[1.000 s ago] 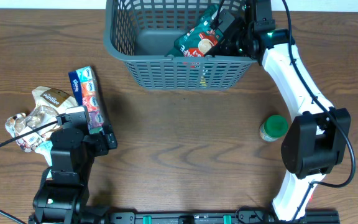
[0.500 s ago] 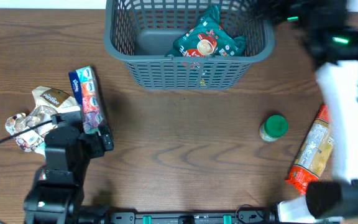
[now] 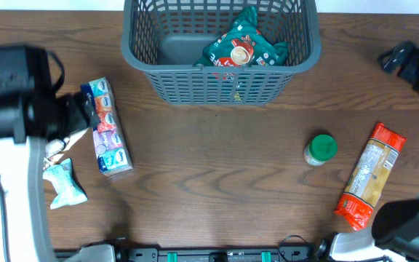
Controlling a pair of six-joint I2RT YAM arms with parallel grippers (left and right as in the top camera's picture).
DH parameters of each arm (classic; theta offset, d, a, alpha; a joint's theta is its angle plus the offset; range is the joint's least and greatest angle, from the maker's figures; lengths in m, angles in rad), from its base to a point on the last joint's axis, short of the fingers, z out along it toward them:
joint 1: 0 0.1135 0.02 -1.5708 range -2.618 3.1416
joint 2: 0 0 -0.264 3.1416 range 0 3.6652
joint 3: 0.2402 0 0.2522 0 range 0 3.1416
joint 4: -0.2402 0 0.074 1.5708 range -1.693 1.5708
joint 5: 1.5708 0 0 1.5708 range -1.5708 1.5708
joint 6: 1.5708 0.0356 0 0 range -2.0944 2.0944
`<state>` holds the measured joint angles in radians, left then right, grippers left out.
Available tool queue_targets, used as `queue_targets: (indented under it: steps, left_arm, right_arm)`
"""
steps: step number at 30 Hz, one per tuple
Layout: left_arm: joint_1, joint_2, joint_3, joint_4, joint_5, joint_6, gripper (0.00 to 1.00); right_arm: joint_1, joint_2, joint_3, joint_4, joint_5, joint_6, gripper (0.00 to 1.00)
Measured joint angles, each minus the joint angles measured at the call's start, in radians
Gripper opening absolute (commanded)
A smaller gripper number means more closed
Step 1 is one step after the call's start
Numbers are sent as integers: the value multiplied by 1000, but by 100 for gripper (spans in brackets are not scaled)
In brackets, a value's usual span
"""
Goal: Pack container
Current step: 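Release the pouch and withdraw the right gripper to the right, then grasp the Kleenex tissue-pack strip with the left gripper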
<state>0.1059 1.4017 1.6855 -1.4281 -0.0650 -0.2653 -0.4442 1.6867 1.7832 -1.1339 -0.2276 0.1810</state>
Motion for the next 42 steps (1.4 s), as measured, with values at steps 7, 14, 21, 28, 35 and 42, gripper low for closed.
queue_targets:
  steps: [7,14,21,28,35,42]
  left_arm:
    - [3,179,12,103,17,4,99]
    - [2,298,-8,217,42,35,99]
    - [2,319,-219,465,105,80,99]
    - [2,320,-454,639,143,95,98]
    - [2,320,-621,762,148,106,99]
    - [2,320,-682,840,148,105,63]
  right_arm:
    - [0,94,-90,2,1,-4,99]
    - [0,134,-96,13,1,-37,99]
    - [0,135,-97,25,3,-68,99]
    - [0,135,-97,25,4,-79,99]
    - [0,135,-97,23,4,-91,99]
    - [0,135,-97,13,4,-115,99]
